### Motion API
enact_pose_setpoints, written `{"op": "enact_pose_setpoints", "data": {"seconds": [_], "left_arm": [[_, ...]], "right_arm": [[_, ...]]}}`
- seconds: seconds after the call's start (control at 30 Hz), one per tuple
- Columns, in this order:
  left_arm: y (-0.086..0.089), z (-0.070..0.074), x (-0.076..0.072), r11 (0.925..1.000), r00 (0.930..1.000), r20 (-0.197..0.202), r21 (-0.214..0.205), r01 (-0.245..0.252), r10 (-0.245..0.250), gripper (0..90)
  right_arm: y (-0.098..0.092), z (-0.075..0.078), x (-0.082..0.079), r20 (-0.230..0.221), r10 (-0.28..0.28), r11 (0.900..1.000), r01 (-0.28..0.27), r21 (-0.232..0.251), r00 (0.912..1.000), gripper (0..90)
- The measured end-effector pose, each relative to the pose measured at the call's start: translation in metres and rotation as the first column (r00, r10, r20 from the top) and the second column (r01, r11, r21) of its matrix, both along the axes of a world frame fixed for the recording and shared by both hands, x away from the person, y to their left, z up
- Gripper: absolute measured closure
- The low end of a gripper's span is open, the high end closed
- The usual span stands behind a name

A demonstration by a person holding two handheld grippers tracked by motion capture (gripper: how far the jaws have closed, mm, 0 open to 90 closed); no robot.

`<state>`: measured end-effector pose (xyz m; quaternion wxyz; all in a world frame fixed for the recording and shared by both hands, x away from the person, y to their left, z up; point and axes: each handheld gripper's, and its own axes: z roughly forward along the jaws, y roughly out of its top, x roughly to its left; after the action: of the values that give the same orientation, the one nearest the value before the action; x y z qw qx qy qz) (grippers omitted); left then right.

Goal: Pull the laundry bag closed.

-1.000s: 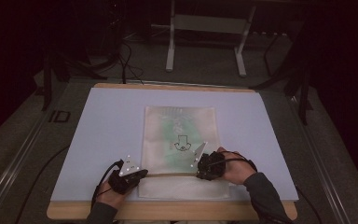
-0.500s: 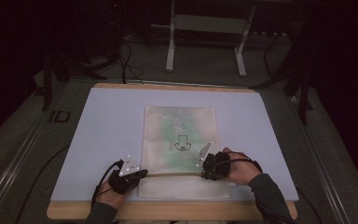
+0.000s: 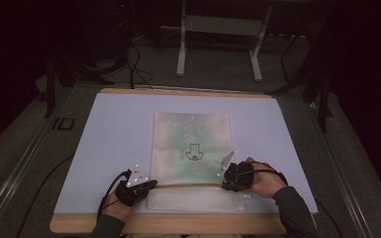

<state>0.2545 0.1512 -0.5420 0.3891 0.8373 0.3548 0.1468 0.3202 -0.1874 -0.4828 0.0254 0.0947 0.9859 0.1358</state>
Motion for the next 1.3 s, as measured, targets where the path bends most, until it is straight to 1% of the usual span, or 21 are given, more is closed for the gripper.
{"op": "enact_pose_setpoints", "data": {"seconds": [0.17,0.2,0.3,0.53,0.73,0.8,0.87,1.17,1.2,1.23,1.3], "left_arm": [[0.0,0.0,0.0,1.0,1.0,0.001,0.002,0.0,0.0,89.5],[0.0,0.0,0.0,1.0,1.0,0.0,0.001,0.0,0.0,89.5],[0.0,0.0,0.0,1.0,1.0,0.0,0.001,0.0,0.0,89.5],[0.0,0.0,0.0,1.0,1.0,0.0,0.0,0.0,0.0,89.5],[0.0,0.0,0.0,1.0,1.0,0.0,-0.002,0.0,0.0,89.5],[0.0,0.0,0.0,1.0,1.0,-0.001,-0.001,0.0,0.0,89.5],[0.0,0.0,0.0,1.0,1.0,0.0,0.0,0.0,0.0,89.5],[0.0,0.0,0.0,1.0,1.0,0.0,-0.003,-0.001,0.001,89.4],[0.0,0.0,0.0,1.0,1.0,0.0,-0.003,-0.001,0.001,89.4],[0.0,0.0,0.0,1.0,1.0,0.0,-0.003,-0.001,0.001,89.4],[0.0,0.0,0.0,1.0,1.0,-0.001,-0.004,-0.002,0.002,89.4]], "right_arm": [[-0.008,-0.001,0.0,-0.006,-0.014,0.9999,0.014,0.006,0.9999,82.1],[-0.009,-0.002,0.0,-0.005,-0.019,0.9998,0.019,-0.001,0.9998,82.1],[-0.014,-0.003,0.0,-0.009,-0.03,0.9995,0.03,0.004,0.9995,82.1],[-0.027,-0.004,0.0,-0.008,-0.051,0.9987,0.051,0.001,0.9987,82.0],[-0.039,-0.004,-0.001,-0.008,-0.078,0.9969,0.078,-0.003,0.9969,82.0],[-0.043,-0.003,-0.001,-0.014,-0.083,0.9965,0.083,0.015,0.9965,82.0],[-0.044,-0.002,-0.001,-0.014,-0.081,0.9965,0.081,0.02,0.9966,82.0],[-0.043,-0.003,-0.001,-0.007,-0.08,0.9967,0.08,0.015,0.9968,81.2],[-0.043,-0.004,-0.001,-0.009,-0.081,0.9966,0.081,0.014,0.9967,80.7],[-0.043,-0.004,-0.001,-0.003,-0.088,0.9961,0.088,0.004,0.9961,75.8],[-0.045,-0.006,0.0,-0.002,-0.098,0.9951,0.098,0.005,0.9951,71.7]]}}
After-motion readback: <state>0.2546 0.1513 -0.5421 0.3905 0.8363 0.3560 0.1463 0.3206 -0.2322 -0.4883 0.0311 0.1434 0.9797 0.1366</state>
